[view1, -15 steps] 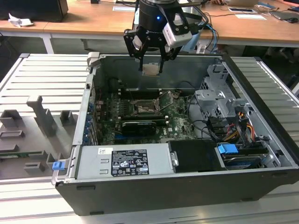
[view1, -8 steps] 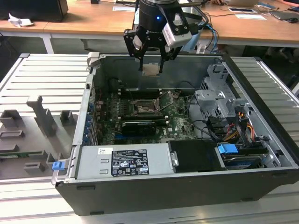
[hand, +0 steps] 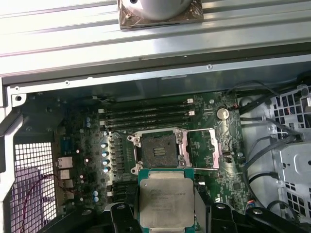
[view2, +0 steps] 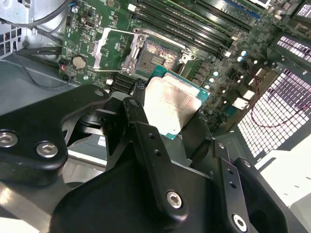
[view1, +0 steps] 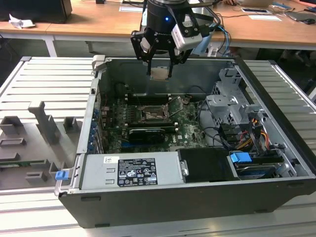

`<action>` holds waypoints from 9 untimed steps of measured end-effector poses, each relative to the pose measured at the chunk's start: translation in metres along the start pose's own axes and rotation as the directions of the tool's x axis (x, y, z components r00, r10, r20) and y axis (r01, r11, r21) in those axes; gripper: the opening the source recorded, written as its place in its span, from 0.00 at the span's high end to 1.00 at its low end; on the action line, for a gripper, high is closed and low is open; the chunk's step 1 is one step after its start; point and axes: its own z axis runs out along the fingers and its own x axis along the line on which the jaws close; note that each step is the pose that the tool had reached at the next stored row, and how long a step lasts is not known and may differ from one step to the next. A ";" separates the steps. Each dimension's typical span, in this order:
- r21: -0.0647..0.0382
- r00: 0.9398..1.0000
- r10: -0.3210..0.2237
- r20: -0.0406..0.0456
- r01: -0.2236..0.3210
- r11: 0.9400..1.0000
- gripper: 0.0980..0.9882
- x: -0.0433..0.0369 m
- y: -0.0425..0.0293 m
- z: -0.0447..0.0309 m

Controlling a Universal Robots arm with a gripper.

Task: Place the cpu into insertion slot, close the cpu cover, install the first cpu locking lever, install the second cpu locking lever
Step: 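Place the cpu into insertion slot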

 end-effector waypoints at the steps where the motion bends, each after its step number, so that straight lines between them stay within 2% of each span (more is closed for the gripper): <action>1: 0.000 1.000 0.001 0.000 -0.001 1.000 0.50 0.0000 0.0000 0.0000; 7: 0.000 1.000 0.017 0.001 -0.017 1.000 0.50 0.0000 0.0000 0.0000; 9: -0.001 0.999 0.040 0.004 -0.040 0.999 0.50 0.0000 0.0000 0.0001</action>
